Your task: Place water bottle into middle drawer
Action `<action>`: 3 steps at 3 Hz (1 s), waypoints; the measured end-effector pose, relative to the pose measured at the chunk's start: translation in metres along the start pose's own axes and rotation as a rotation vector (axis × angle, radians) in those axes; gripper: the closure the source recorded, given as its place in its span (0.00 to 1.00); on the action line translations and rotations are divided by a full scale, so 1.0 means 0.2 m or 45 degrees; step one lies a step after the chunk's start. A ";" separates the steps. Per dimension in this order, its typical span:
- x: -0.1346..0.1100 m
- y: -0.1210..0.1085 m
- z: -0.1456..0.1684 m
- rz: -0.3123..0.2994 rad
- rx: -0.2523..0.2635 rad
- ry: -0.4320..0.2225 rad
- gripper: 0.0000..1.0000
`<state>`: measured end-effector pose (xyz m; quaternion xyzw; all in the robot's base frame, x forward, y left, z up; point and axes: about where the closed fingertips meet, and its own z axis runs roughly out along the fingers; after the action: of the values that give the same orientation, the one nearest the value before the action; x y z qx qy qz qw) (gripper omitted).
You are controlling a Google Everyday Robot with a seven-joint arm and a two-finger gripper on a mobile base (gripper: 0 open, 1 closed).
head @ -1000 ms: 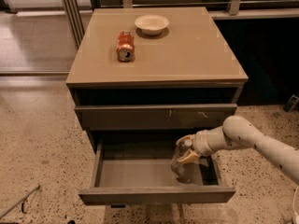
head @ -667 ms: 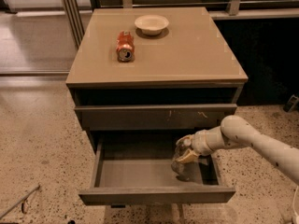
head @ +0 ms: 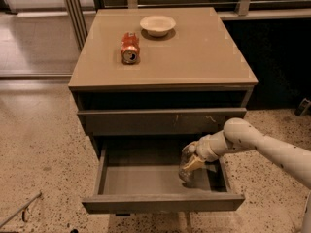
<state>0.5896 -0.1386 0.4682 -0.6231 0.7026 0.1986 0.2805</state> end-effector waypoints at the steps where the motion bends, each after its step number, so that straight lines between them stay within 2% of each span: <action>1: 0.02 0.02 0.04 -0.004 -0.010 -0.014 1.00; 2: 0.06 0.03 0.07 0.010 -0.028 -0.018 1.00; 3: 0.06 0.03 0.07 0.010 -0.028 -0.018 0.81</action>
Offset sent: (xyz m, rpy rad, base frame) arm -0.0028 -0.0037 -0.0286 0.0210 0.0332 0.0027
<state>0.5856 -0.1371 0.4490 -0.6219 0.7008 0.2118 0.2781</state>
